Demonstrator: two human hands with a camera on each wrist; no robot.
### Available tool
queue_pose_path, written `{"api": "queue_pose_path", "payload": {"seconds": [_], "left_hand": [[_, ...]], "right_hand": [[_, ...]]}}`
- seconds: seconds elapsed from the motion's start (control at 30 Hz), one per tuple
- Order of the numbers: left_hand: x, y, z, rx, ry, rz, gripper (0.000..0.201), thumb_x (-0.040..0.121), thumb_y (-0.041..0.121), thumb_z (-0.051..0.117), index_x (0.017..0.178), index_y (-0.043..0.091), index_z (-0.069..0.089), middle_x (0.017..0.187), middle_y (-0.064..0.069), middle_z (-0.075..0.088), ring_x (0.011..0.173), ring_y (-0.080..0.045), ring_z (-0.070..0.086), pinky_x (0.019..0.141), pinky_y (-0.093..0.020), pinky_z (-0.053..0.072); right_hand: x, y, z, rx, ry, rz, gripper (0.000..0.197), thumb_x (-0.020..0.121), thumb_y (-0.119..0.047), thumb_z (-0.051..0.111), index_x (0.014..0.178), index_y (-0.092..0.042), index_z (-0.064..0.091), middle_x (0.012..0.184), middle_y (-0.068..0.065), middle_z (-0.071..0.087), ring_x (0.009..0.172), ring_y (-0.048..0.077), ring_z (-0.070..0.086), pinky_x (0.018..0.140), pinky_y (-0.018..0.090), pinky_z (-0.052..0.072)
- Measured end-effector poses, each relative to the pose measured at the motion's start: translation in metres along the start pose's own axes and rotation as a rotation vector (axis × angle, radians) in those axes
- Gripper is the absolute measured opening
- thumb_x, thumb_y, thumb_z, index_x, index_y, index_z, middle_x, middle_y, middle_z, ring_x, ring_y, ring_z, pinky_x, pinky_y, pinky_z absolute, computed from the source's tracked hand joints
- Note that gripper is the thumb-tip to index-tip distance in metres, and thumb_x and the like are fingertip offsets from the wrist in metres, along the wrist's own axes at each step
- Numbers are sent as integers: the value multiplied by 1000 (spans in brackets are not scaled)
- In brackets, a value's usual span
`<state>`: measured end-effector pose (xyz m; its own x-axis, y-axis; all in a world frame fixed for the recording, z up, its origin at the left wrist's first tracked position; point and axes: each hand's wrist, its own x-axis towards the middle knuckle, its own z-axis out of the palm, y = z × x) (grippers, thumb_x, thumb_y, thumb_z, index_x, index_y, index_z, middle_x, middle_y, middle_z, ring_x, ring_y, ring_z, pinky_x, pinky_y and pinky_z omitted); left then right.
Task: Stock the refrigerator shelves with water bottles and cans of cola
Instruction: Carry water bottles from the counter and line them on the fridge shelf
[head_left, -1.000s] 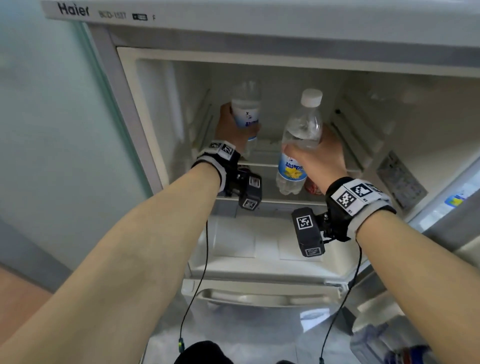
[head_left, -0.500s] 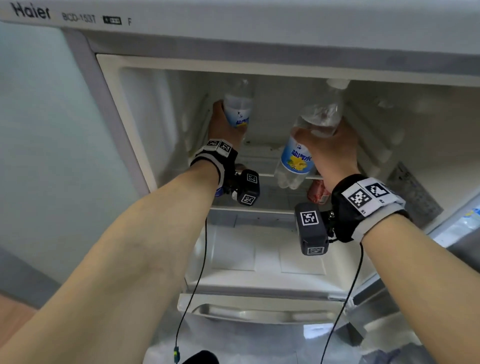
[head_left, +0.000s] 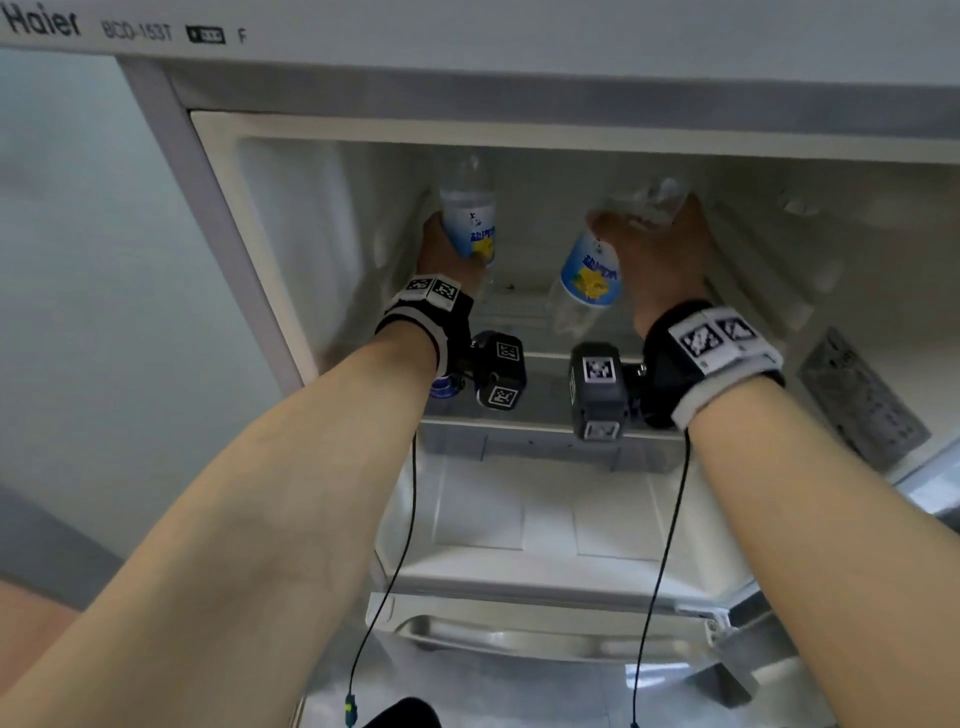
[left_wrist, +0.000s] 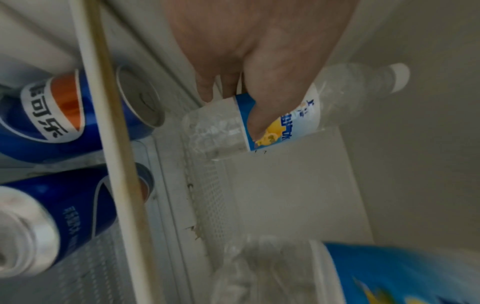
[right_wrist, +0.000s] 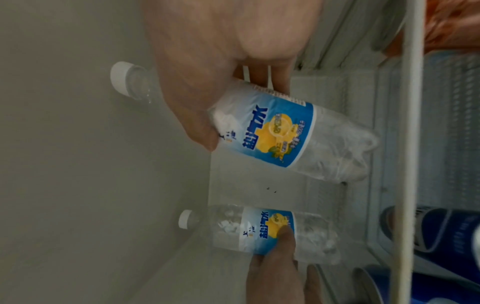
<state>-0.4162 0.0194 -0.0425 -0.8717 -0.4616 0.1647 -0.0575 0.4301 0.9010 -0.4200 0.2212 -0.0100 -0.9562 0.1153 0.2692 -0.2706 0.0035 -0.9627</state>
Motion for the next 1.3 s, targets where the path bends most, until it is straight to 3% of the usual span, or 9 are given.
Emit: {"api": "queue_pose_path", "payload": {"seconds": [0.23, 0.3, 0.43, 0.6, 0.73, 0.87, 1.1, 1.2, 1.3], "left_hand": [[-6, 3, -15, 158, 17, -19, 58, 96, 15, 57, 147, 7, 31, 128, -2, 53, 113, -17, 54, 82, -25, 37], [-8, 1, -16, 185, 14, -11, 51, 94, 13, 58, 141, 6, 38, 131, -9, 55, 116, -24, 57, 82, -26, 38], [-17, 0, -16, 328, -4, 71, 36, 97, 11, 52, 131, 0, 45, 110, -8, 56, 97, -22, 56, 58, -16, 31], [-26, 4, -20, 300, 25, 70, 41, 97, 5, 51, 137, 0, 42, 138, -15, 52, 125, -28, 52, 75, -15, 31], [-29, 6, -21, 223, 56, 9, 43, 94, 7, 55, 135, 1, 45, 138, -15, 52, 124, -26, 53, 84, -23, 36], [-40, 8, -20, 155, 93, -3, 45, 89, 1, 54, 134, 4, 47, 137, -14, 53, 123, -28, 53, 94, -29, 42], [-60, 15, -25, 33, 29, 12, 48, 88, -8, 47, 133, 6, 47, 130, -12, 57, 115, -24, 57, 86, -24, 42], [-71, 14, -27, -14, -9, 11, 51, 87, -7, 44, 134, 11, 45, 118, -7, 55, 99, -22, 58, 89, -39, 53], [-86, 15, -29, 57, -85, 3, 54, 88, -2, 45, 140, 14, 40, 126, -8, 53, 106, -27, 59, 90, -36, 52]], "right_hand": [[38, 9, 50, -156, -206, -106, 74, 60, -36, 86, 115, -21, 39, 107, -2, 59, 97, 21, 66, 85, 38, 59], [48, 12, 60, -198, -265, -126, 67, 67, -33, 87, 115, -21, 42, 111, 1, 60, 93, 18, 65, 79, 30, 57], [67, 14, 72, -237, -333, -156, 67, 75, -27, 84, 128, -10, 48, 109, 3, 63, 85, 9, 64, 66, 15, 50], [65, 20, 74, -224, -367, -164, 72, 75, -26, 84, 134, -13, 43, 121, 6, 62, 105, 18, 64, 82, 24, 54], [62, 24, 73, -272, -382, -93, 86, 74, -20, 84, 142, -11, 32, 130, 8, 56, 117, 22, 59, 98, 37, 53], [65, 32, 73, -290, -357, -111, 76, 80, -10, 80, 141, -4, 35, 117, 1, 54, 107, 14, 56, 94, 29, 52], [57, 24, 67, -254, -322, 7, 79, 83, -18, 79, 144, -7, 31, 130, 12, 54, 111, 21, 59, 91, 34, 54], [49, 18, 59, -233, -223, 51, 70, 88, -23, 73, 143, -8, 32, 135, 15, 50, 113, 22, 56, 79, 20, 50], [38, 18, 50, -260, -145, 0, 55, 91, -15, 65, 137, -2, 39, 123, 15, 56, 103, 15, 54, 62, -2, 38]]}}
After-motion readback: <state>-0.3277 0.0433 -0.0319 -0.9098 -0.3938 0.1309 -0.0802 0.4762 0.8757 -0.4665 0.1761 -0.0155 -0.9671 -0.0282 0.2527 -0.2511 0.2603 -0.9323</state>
